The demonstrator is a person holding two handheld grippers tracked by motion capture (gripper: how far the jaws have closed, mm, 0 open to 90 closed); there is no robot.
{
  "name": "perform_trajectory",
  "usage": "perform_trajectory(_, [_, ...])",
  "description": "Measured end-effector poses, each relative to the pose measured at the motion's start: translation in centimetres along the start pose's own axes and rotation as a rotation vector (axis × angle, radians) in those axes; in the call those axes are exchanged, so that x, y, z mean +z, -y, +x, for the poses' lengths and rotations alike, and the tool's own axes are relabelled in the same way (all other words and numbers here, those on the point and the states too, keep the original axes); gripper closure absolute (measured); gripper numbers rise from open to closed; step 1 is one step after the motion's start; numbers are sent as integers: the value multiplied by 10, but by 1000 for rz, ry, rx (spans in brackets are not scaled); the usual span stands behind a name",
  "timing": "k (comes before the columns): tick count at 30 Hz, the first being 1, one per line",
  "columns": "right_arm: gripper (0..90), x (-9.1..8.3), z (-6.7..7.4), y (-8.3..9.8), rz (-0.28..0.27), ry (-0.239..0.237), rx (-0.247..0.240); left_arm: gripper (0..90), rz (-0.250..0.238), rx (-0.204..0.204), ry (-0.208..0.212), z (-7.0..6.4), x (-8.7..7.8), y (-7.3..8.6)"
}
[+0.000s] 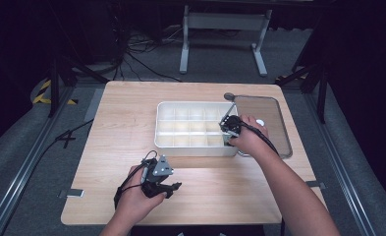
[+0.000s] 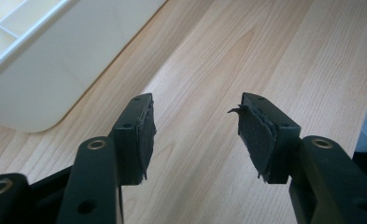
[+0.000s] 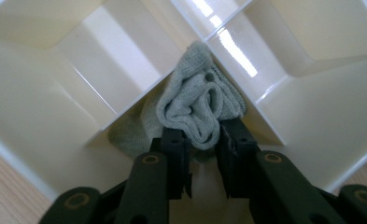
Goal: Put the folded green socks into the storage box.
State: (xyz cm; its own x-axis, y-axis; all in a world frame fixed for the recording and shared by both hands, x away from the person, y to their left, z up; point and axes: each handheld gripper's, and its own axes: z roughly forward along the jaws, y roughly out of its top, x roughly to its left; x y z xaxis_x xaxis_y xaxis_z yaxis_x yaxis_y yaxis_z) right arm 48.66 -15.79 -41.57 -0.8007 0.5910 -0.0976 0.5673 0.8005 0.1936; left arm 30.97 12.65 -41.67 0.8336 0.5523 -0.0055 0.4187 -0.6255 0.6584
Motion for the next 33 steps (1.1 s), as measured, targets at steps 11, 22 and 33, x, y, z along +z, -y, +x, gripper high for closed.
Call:
perform_trajectory(11, [567,-45,-2,23,-226,-31,58,463,-17,-24,-9,3,-8,5])
perform_trajectory(22, [536,-79,22,62,-507,-71,56,459,-24,-36,-16,7,-15,4])
perform_trajectory(33, [499,-93,56,95,-677,-151,5,458,-29,-37,-1,8,-18,2])
